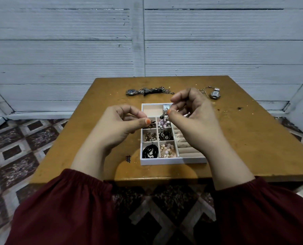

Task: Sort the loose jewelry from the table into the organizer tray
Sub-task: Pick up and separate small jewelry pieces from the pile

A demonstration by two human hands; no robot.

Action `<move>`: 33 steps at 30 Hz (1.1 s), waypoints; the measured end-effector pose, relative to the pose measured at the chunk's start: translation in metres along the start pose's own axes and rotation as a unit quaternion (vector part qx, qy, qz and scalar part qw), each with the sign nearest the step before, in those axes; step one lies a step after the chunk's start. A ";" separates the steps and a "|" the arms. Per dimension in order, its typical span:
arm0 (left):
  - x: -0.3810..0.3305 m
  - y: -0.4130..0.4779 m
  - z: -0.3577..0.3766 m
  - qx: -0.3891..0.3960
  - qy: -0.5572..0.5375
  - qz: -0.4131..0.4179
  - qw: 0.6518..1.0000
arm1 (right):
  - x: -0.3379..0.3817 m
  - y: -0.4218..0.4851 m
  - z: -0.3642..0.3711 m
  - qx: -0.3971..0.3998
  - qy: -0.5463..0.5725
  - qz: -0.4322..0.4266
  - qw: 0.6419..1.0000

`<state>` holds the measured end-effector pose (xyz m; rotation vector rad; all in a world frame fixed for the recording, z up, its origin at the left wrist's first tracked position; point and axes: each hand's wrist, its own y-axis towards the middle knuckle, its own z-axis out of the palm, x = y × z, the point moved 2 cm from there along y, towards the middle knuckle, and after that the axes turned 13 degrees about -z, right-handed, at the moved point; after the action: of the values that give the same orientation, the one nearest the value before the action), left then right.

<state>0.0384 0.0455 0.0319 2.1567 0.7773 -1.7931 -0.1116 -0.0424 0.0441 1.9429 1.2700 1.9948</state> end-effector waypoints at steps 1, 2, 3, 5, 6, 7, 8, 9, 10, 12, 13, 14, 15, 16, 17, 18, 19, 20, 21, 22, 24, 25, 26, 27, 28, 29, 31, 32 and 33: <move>0.001 0.000 0.001 0.009 0.013 0.000 1.000 | 0.000 0.000 0.000 0.002 -0.003 -0.001 1.000; 0.002 0.001 0.003 0.016 0.027 0.000 1.000 | -0.001 -0.001 0.000 0.005 -0.007 -0.001 1.000; 0.003 0.002 0.004 0.021 0.041 -0.001 0.999 | -0.001 -0.001 0.001 0.007 -0.008 0.000 1.000; 0.004 0.004 0.006 0.026 0.073 -0.005 0.997 | -0.003 -0.002 0.002 0.009 -0.007 0.002 1.000; 0.005 0.005 0.007 0.027 0.087 -0.007 0.996 | -0.003 -0.002 0.002 0.009 -0.005 0.002 1.000; 0.005 0.006 0.007 0.028 0.098 -0.010 0.995 | -0.003 -0.002 0.003 0.008 -0.004 0.002 1.000; 0.006 0.007 0.007 0.029 0.106 -0.014 0.994 | -0.004 -0.002 0.002 0.008 -0.002 0.002 1.000; 0.006 0.008 0.007 0.029 0.111 -0.017 0.993 | -0.004 -0.002 0.002 0.007 0.000 0.002 1.000; 0.006 0.008 0.007 0.030 0.116 -0.018 0.993 | -0.004 -0.002 0.002 0.006 0.000 0.002 1.000; 0.006 0.007 0.007 0.034 0.127 -0.020 0.991 | -0.005 -0.002 0.002 0.005 -0.001 0.003 1.000; 0.007 0.007 0.007 0.037 0.134 -0.021 0.990 | -0.005 -0.002 0.002 0.006 -0.004 0.003 1.000; 0.007 0.007 0.006 0.041 0.141 -0.022 0.989 | -0.006 -0.002 0.003 0.007 -0.006 0.002 1.000; 0.007 0.007 0.005 0.045 0.151 -0.023 0.987 | -0.006 -0.002 0.003 0.007 -0.008 0.001 1.000; 0.008 0.006 0.005 0.048 0.162 -0.023 0.985 | -0.006 -0.002 0.003 0.007 -0.009 0.000 1.000; 0.008 0.007 0.004 0.051 0.172 -0.023 0.983 | -0.006 -0.002 0.003 0.007 -0.009 0.000 1.000; 0.009 0.007 0.003 0.053 0.181 -0.023 0.982 | -0.007 -0.002 0.003 0.007 -0.008 -0.001 1.000; 0.010 0.008 0.003 0.055 0.189 -0.023 0.980 | -0.007 -0.002 0.003 0.006 -0.008 -0.002 1.000; 0.011 0.008 0.003 0.057 0.197 -0.024 0.978 | -0.007 -0.002 0.003 0.006 -0.011 -0.004 1.000; 0.012 0.008 0.004 0.060 0.206 -0.025 0.976 | -0.007 -0.002 0.003 0.007 -0.013 -0.005 1.000; 0.012 0.008 0.005 0.062 0.214 -0.027 0.974 | -0.008 -0.002 0.003 0.007 -0.014 -0.005 1.000; 0.013 0.008 0.006 0.066 0.225 -0.032 0.972 | -0.008 -0.002 0.003 0.007 -0.012 -0.002 1.000; 0.013 0.008 0.007 0.070 0.228 -0.036 0.971 | -0.009 -0.002 0.003 0.007 -0.012 -0.001 1.000; 0.014 0.008 0.008 0.074 0.230 -0.041 0.970 | -0.009 -0.002 0.003 0.008 -0.014 -0.002 1.000; 0.014 0.009 0.009 0.077 0.234 -0.045 0.968 | -0.009 -0.002 0.003 0.008 -0.018 -0.003 1.000; 0.014 0.009 0.010 0.082 0.240 -0.048 0.966 | -0.009 -0.002 0.003 0.007 -0.020 -0.004 1.000; 0.015 0.009 0.012 0.086 0.246 -0.049 0.964 | -0.009 -0.002 0.003 0.007 -0.021 -0.003 1.000; 0.015 0.009 0.014 0.099 0.252 -0.051 0.961 | -0.010 -0.003 0.002 0.006 -0.023 -0.003 1.000; 0.016 0.009 0.015 0.104 0.253 -0.053 0.960 | -0.009 -0.003 0.002 0.006 -0.024 -0.004 1.000; 0.016 0.009 0.015 0.108 0.255 -0.055 0.959 | -0.009 -0.003 0.001 0.007 -0.026 -0.004 1.000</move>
<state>0.0326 0.0342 0.0116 2.8290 0.8509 -1.4289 -0.1102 -0.0451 0.0349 1.9786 1.2820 1.9237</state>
